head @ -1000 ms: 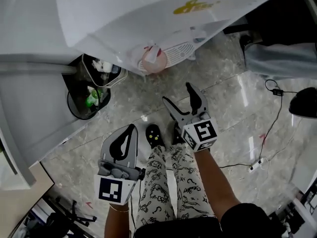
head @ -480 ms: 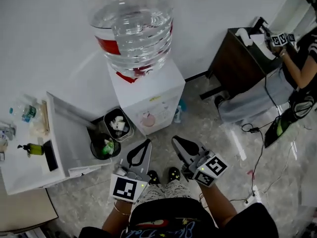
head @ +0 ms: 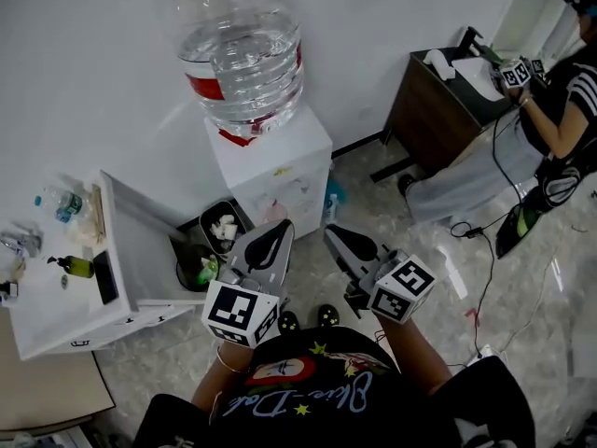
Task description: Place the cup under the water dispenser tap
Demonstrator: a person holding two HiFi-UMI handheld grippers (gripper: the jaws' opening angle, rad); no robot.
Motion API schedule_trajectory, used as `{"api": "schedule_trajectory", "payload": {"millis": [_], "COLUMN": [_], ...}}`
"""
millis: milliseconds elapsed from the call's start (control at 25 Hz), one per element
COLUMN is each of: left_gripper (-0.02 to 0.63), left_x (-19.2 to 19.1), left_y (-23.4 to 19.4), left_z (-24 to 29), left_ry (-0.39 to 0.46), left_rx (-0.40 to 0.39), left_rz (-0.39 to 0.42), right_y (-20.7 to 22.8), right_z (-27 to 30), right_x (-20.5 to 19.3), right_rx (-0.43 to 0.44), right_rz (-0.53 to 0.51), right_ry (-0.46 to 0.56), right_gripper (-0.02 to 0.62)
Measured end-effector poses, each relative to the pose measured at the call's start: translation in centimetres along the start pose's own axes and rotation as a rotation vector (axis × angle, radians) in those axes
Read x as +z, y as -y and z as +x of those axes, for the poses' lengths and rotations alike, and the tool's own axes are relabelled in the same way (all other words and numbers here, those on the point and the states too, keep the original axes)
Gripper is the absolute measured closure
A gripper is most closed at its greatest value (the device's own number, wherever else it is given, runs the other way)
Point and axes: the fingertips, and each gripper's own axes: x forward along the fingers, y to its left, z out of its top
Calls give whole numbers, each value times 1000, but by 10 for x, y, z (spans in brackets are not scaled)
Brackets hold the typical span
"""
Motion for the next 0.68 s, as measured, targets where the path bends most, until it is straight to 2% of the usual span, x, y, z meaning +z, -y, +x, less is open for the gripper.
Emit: {"api": "schedule_trajectory", "payload": {"millis": [240,400,520,680], "left_gripper": [617,618,618,617], "left_x": [19,19,11,-11], "left_y": [9,23,27,31], "left_z": [-20,-43,-37,-4], "left_ry": [-26,-1,-9,-32], "left_rx": [29,23,32,33], "left_rz": [-27,-4,21,-9], "right_y": [-21,-38,-28,5], "right_z": [-19,-29,-30,-33], "right_x": [20,18,16,11], "right_rx": [8,7,23,25], "right_rz": [16,-8,-8,3], "right_ry": [4,-3,7,1], "right_gripper": [580,580,580,580]}}
